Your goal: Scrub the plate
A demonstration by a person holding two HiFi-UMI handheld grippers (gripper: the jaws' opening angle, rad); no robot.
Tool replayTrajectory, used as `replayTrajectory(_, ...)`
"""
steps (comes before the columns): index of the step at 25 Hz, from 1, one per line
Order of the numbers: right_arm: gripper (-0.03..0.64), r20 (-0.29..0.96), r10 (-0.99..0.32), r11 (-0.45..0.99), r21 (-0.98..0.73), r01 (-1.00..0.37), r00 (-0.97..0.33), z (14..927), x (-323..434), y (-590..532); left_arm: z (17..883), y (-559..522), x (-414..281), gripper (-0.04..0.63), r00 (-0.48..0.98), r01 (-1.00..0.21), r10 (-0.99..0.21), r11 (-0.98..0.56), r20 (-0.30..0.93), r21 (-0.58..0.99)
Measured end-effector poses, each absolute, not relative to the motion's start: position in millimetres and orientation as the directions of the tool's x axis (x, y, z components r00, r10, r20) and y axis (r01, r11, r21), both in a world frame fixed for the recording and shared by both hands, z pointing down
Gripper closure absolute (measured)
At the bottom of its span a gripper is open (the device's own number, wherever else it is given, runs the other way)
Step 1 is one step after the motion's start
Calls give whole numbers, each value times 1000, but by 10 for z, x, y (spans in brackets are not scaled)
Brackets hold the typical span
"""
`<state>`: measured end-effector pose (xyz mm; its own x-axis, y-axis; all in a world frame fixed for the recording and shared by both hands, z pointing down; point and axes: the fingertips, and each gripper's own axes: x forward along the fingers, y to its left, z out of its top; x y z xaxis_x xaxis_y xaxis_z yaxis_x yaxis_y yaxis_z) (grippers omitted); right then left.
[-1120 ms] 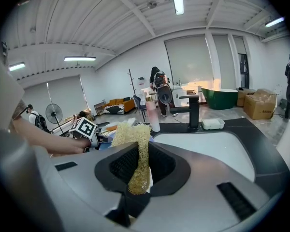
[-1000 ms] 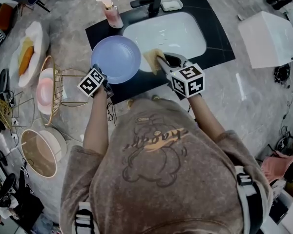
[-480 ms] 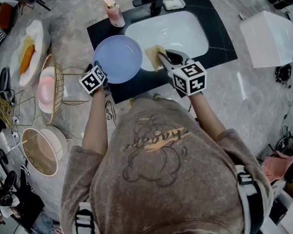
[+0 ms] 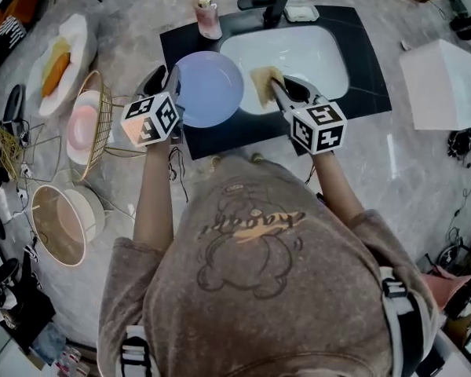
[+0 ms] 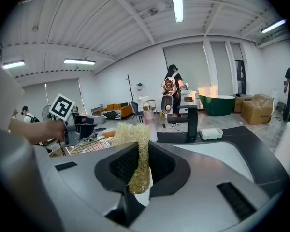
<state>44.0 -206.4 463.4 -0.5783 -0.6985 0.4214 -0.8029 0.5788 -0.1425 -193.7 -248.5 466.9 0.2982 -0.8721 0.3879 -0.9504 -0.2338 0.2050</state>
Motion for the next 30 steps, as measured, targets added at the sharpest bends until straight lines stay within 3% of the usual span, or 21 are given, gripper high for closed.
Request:
replayTrajectory(4,565,391,-716,574,-140,-807,-578,4546,405,-2068,4309,-2278,-1700,476,367,-922,-880,-302,302,240)
replayTrajectory(11,565,293,-760,575,-111,-810,-580,4407,319,-2001,4166,-1923,-1618,476,364,-926,-916,-337,167,168)
replayTrajectory(15,565,262,-776,569,-100,-816,-573,4434,310,-1946,4302,-1823,-1653,488,335,-939,-926,-311,175,149)
replayTrajectory(20,565,254,-784,561,-103,-821,-567,4517,324,-1925,4448,-1782,-1626,576,324,-943,-923,-298,207,149)
replayTrajectory(30,568,281,-769,568,-110,-815,-574,4635,258,-1848,4449,-1731,-1539,577,347,-934,-914,-315,211,169)
